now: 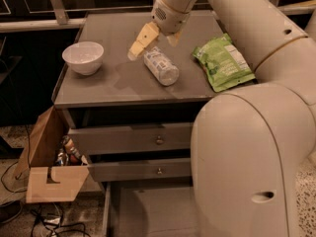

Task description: Place blue plastic bottle into bottom drawer

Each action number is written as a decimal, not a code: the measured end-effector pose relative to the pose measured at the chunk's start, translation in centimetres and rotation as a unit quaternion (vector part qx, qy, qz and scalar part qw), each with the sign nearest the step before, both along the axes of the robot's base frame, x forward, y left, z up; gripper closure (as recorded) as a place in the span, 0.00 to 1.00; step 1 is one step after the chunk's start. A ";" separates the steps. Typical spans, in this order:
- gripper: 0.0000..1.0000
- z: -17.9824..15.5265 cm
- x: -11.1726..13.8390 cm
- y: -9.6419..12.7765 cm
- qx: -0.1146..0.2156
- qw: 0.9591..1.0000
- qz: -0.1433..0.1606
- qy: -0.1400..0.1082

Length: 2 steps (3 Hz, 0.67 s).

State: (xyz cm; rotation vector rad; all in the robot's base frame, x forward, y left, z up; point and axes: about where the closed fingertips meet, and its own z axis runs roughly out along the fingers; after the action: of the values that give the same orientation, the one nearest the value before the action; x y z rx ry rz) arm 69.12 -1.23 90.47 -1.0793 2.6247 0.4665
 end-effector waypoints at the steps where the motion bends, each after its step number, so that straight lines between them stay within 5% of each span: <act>1: 0.00 -1.3 0.5 0.4 -0.007 1.000 -0.001 0.007; 2: 0.00 -2.3 1.1 0.8 -0.014 1.000 -0.003 0.012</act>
Offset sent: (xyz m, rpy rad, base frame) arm 0.0092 0.0031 -0.0284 -0.0583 0.0587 -0.0073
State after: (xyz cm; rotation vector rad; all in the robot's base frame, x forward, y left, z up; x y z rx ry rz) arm 70.18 -0.46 88.16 -1.0794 2.6630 0.4464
